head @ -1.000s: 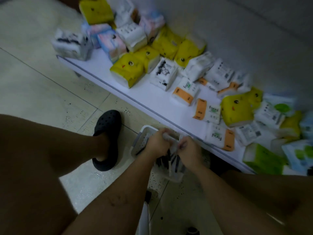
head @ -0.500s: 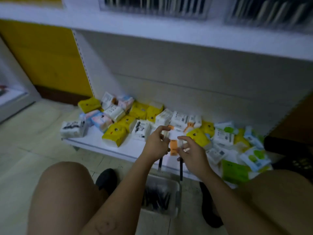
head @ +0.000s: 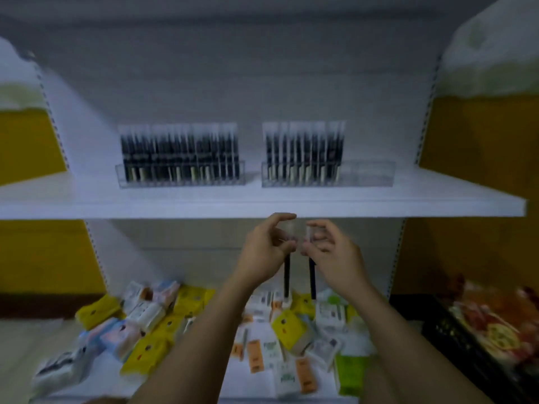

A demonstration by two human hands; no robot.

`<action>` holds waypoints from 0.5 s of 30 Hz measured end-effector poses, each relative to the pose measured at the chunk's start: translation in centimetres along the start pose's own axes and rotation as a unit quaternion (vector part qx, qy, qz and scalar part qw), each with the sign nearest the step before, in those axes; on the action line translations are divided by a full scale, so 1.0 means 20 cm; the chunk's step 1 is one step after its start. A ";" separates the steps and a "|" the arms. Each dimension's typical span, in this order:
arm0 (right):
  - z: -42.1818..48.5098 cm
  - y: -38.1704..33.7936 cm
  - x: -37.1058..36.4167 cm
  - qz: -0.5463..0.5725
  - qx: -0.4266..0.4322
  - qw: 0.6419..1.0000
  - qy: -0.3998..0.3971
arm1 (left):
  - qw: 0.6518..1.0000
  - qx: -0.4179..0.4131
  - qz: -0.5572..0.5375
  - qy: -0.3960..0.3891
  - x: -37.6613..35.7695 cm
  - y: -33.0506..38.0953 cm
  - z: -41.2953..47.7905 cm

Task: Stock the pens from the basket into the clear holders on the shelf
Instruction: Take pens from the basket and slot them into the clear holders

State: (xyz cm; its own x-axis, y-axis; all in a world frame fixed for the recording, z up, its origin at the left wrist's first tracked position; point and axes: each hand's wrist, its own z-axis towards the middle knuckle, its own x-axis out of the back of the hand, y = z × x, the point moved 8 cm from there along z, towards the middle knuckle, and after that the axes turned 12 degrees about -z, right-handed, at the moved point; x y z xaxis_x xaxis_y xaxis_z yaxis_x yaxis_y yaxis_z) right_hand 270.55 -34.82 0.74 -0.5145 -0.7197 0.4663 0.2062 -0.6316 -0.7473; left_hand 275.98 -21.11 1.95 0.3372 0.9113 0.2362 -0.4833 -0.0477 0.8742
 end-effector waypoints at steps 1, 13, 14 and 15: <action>0.03 -0.04 0.08 -0.003 0.007 1.000 0.012 | 1.000 -0.013 0.011 -0.002 -0.02 0.08 0.04; 0.52 -0.29 0.75 -0.014 0.068 0.991 0.110 | 0.989 -0.138 0.051 -0.024 -0.20 0.81 0.62; 0.56 -0.29 0.78 -0.015 0.071 0.990 0.121 | 0.988 -0.145 0.047 -0.022 -0.21 0.83 0.67; 0.61 -0.29 0.82 -0.012 0.072 0.989 0.131 | 0.987 -0.150 0.044 -0.024 -0.23 0.86 0.72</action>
State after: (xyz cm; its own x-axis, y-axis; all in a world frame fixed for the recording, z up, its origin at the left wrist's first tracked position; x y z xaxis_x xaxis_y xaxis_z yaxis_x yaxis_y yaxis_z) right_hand 271.04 -46.41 18.47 -0.7146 -0.6162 0.3310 0.2980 -0.6963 -0.6530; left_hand 277.75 -31.88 21.94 0.3173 0.8886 0.3311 -0.7278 0.0043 0.6858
